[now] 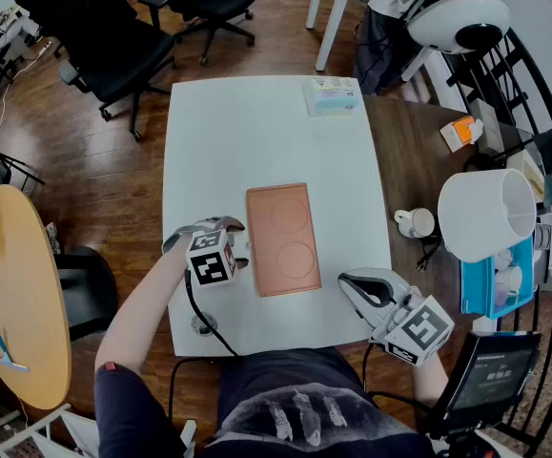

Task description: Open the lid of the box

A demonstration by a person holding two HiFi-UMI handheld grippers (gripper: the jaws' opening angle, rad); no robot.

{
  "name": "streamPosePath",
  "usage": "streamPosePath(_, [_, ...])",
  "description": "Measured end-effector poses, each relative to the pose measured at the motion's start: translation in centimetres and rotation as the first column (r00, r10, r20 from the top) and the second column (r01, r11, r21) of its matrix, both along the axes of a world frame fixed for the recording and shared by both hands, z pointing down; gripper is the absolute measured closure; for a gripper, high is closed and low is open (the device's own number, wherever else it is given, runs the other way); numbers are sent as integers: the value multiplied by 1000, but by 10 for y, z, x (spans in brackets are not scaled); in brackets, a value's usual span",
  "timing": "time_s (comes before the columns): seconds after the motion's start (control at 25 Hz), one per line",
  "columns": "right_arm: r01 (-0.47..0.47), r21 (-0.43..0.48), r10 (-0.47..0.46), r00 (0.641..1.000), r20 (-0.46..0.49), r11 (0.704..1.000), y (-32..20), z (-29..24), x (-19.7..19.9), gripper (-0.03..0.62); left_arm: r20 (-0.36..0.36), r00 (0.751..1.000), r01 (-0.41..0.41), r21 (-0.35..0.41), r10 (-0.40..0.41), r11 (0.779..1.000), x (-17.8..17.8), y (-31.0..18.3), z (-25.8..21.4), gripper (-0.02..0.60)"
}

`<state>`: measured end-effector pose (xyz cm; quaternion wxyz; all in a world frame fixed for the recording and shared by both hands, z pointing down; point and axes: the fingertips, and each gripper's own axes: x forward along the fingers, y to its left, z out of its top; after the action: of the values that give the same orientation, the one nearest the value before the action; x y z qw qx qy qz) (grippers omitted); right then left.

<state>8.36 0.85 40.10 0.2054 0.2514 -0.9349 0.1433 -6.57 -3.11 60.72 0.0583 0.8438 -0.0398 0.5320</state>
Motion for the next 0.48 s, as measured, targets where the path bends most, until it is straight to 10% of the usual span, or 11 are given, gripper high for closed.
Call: streamPosePath(0.48, [13, -34, -13, 1000, 21, 999, -11, 12, 9, 591, 125, 992, 16, -61, -8, 998, 15, -9, 22, 329])
